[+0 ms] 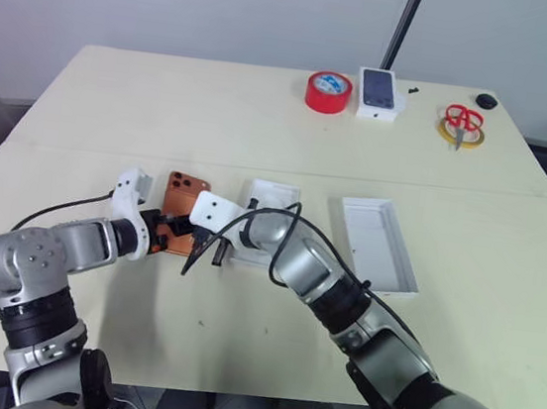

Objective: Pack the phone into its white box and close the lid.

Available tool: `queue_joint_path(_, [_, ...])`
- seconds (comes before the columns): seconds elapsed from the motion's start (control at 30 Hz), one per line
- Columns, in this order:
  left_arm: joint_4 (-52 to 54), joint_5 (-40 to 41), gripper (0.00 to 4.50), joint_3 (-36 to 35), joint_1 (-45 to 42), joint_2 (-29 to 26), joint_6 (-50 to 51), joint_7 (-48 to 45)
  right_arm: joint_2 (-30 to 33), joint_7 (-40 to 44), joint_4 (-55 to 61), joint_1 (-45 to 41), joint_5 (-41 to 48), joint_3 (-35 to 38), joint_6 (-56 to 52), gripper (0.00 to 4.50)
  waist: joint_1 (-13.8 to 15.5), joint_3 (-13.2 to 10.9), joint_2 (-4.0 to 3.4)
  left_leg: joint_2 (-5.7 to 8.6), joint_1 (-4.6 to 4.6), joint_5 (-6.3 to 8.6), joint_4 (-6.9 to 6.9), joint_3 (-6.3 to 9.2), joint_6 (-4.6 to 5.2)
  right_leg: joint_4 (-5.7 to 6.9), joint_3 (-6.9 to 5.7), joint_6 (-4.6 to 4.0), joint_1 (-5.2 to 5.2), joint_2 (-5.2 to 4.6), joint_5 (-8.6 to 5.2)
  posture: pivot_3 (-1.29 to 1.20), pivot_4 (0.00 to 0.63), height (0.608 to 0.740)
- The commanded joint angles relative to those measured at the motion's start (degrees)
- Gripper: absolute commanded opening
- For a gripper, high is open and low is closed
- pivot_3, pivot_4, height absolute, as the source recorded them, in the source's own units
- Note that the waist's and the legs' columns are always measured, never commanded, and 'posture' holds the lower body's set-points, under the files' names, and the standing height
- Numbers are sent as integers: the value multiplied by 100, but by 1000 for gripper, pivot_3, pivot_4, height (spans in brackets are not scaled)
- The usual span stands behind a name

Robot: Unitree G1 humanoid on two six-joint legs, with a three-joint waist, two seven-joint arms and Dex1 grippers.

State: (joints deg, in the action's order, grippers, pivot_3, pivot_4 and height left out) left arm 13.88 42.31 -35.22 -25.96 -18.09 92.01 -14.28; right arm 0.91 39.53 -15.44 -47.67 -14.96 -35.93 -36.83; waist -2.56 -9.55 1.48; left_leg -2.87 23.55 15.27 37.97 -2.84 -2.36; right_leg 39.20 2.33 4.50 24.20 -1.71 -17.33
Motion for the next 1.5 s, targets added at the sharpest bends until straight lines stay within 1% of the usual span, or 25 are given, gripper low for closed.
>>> queue_joint_path(0.03, [-37,102,4388,-274,-128,11,49,59,-76,61,121,53,5,-80,-15,0,0,0,0,0,0,0,0,0,0,0,0,0,0,0,0,0,150,725])
queue_joint_path(0.13, [-101,177,4388,-345,-108,90,49,95,-85,54,131,59,5,-79,-13,0,1,0,0,0,0,0,0,0,0,0,0,0,0,-1,0,0,150,725])
queue_joint_path(0.17, [-138,200,4157,-396,-109,138,49,119,-89,51,123,56,7,-74,-11,0,1,0,0,0,0,0,0,0,0,0,0,0,0,-1,0,0,150,725])
queue_joint_path(0.23, [-205,249,3553,-516,-112,223,49,183,-91,44,127,62,8,-67,-15,0,1,0,0,0,0,0,0,0,-1,0,0,0,0,-2,0,0,150,725])
queue_joint_path(0.27, [-231,282,3190,-587,-119,265,49,222,-90,41,137,68,7,-65,-21,0,1,0,0,0,0,0,0,0,-1,0,0,0,0,-2,0,0,150,725])
queue_joint_path(0.3, [-259,315,2618,-669,-135,299,49,263,-88,36,139,71,6,-60,-22,0,1,0,1,0,0,0,0,0,-1,0,0,0,0,-3,0,0,150,725])
queue_joint_path(0.33, [-285,349,2150,-737,-150,325,49,304,-86,32,142,73,5,-56,-22,0,0,0,0,0,0,0,0,0,-1,0,0,0,0,-3,0,0,150,725])
queue_joint_path(0.47, [-332,517,35,-997,-194,384,49,482,-47,8,201,68,-6,-12,-24,0,1,2,5,0,0,0,-1,1,-1,0,0,0,0,-3,0,0,150,725])
queue_joint_path(0.6, [-346,749,11,-1177,-225,458,49,729,19,-2,343,36,26,125,-94,0,0,1,5,0,0,0,-2,1,-2,-1,0,0,1,-4,0,0,150,725])
queue_joint_path(0.73, [-235,1187,11,-1496,-328,722,49,1106,357,32,884,63,63,375,-121,0,15,-2,10,1,3,0,-3,1,-2,-1,-1,1,2,-8,0,0,150,725])
queue_joint_path(0.87, [57,1853,11,-1609,-587,1176,49,1632,904,469,2124,346,733,1185,-203,0,77,-9,23,3,12,0,-1,6,-2,-6,-8,1,3,-11,1,0,150,725])
queue_joint_path(0.97, [210,2244,11,-1470,-708,1494,49,2040,1569,911,2784,637,1159,1665,-286,0,120,-11,26,5,29,0,5,16,-2,-11,-18,3,10,-12,1,0,150,725])
queue_joint_path(1.07, [223,2535,11,-1306,-788,1787,49,2417,2227,1302,3118,910,1601,2095,-341,0,149,-11,27,9,28,0,5,15,-2,-13,-18,3,9,-11,2,0,150,725])
queue_joint_path(1.17, [132,2591,11,-971,-806,2220,49,2714,3009,1805,3209,1374,2098,2739,-89,0,194,-14,32,10,28,0,4,16,-2,-13,-16,2,9,-3,1,0,150,725])
queue_joint_path(1.27, [9,2482,11,-726,-754,2504,43,2905,3547,2029,3173,1717,2339,3043,167,0,170,-16,35,17,32,0,7,14,-1,-18,-13,2,9,1,1,0,150,725])
queue_joint_path(1.37, [-119,2432,11,-507,-712,2737,-4,3021,3883,2009,3048,1946,2379,3204,294,0,140,-16,35,18,26,-1,7,9,0,-16,-3,2,9,17,1,0,150,725])
queue_joint_path(1.5, [-380,2332,11,-308,-724,2782,-175,3120,3998,1808,2903,2024,2375,3261,407,0,142,-16,35,15,19,-1,6,10,0,-12,1,1,9,28,1,0,150,725])
